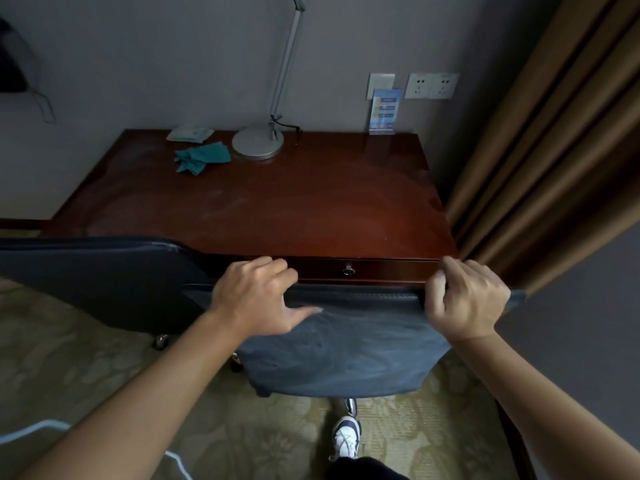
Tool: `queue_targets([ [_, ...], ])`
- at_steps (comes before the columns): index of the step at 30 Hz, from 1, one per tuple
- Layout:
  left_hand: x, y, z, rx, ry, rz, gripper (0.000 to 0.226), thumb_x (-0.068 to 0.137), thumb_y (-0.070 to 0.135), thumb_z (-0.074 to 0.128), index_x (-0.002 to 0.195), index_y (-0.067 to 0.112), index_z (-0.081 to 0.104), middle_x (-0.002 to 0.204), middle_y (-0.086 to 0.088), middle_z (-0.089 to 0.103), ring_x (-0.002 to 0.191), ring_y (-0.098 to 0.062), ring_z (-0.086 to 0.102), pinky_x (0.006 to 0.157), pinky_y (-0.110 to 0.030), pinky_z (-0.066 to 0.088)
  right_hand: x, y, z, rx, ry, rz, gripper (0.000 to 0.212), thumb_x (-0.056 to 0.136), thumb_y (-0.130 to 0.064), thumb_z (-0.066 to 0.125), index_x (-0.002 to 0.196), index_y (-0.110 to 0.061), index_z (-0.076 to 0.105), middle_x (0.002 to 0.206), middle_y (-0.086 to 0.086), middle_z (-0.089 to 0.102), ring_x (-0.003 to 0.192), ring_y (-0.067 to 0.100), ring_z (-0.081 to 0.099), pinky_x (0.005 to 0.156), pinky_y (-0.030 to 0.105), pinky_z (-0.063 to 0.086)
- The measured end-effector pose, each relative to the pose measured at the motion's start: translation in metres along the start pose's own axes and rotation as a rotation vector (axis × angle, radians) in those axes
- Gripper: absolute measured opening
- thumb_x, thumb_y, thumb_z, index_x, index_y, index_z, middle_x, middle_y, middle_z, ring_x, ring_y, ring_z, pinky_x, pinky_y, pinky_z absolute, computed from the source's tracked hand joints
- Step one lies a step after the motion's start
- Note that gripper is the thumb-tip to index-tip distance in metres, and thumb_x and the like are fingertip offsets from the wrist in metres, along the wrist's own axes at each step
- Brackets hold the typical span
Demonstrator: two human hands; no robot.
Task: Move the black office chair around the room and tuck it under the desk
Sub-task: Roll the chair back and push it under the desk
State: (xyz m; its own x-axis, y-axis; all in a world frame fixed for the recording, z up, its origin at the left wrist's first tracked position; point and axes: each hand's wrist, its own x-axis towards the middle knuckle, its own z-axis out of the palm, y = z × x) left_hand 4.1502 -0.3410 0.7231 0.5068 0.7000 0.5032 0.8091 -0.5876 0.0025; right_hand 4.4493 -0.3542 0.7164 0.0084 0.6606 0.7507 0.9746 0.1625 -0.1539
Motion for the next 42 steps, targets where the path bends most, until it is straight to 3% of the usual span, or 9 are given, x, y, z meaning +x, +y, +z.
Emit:
queue_targets([
  [4, -0.005, -0.013, 0.000, -0.005, 0.013, 0.015, 0.058, 0.067, 0.069, 0.072, 0.058, 0.012, 0.064, 0.055, 0.000, 0.055, 0.051, -0.022, 0.058, 0.041, -0.030, 0.047, -0.010, -0.012, 0.003, -0.003, 0.025, -0.014, 0.031, 0.081, -0.015, 0.042, 0.051, -0.014, 0.034, 0.045, 0.002, 0.035, 0.041, 0.023, 0.032, 0.043, 0.032, 0.025],
  [11, 0.014, -0.035, 0.008, -0.003, 0.045, 0.027, 0.060, 0.067, 0.072, 0.072, 0.058, 0.014, 0.063, 0.054, 0.001, 0.054, 0.049, -0.020, 0.055, 0.041, -0.029, 0.044, 0.012, -0.013, 0.021, 0.005, 0.089, -0.027, 0.031, 0.081, -0.014, 0.042, 0.054, -0.018, 0.028, 0.045, 0.000, 0.031, 0.042, 0.021, 0.028, 0.052, 0.028, 0.016],
  [25, 0.028, -0.050, 0.014, 0.031, 0.066, 0.010, 0.060, 0.065, 0.071, 0.074, 0.057, 0.012, 0.063, 0.053, 0.001, 0.053, 0.048, -0.020, 0.055, 0.041, -0.026, 0.041, 0.038, -0.007, 0.050, 0.037, 0.098, -0.067, 0.031, 0.081, -0.014, 0.040, 0.052, -0.016, 0.030, 0.047, -0.003, 0.026, 0.041, 0.020, 0.027, 0.051, 0.028, 0.014],
  [33, 0.054, -0.051, 0.025, 0.059, 0.043, -0.034, 0.058, 0.064, 0.069, 0.076, 0.060, 0.011, 0.066, 0.056, -0.001, 0.057, 0.053, -0.022, 0.059, 0.043, -0.028, 0.044, 0.062, 0.012, 0.076, 0.041, 0.081, -0.051, 0.030, 0.080, -0.014, 0.040, 0.052, -0.015, 0.031, 0.044, 0.004, 0.031, 0.040, 0.023, 0.032, 0.043, 0.032, 0.022],
  [42, 0.076, -0.062, 0.058, 0.063, 0.074, -0.018, 0.057, 0.067, 0.068, 0.075, 0.060, 0.011, 0.066, 0.058, -0.002, 0.059, 0.055, -0.024, 0.062, 0.044, -0.030, 0.048, 0.071, 0.029, 0.102, -0.013, 0.090, -0.052, 0.027, 0.080, -0.015, 0.042, 0.055, -0.013, 0.035, 0.047, 0.007, 0.037, 0.042, 0.029, 0.038, 0.046, 0.033, 0.022],
])
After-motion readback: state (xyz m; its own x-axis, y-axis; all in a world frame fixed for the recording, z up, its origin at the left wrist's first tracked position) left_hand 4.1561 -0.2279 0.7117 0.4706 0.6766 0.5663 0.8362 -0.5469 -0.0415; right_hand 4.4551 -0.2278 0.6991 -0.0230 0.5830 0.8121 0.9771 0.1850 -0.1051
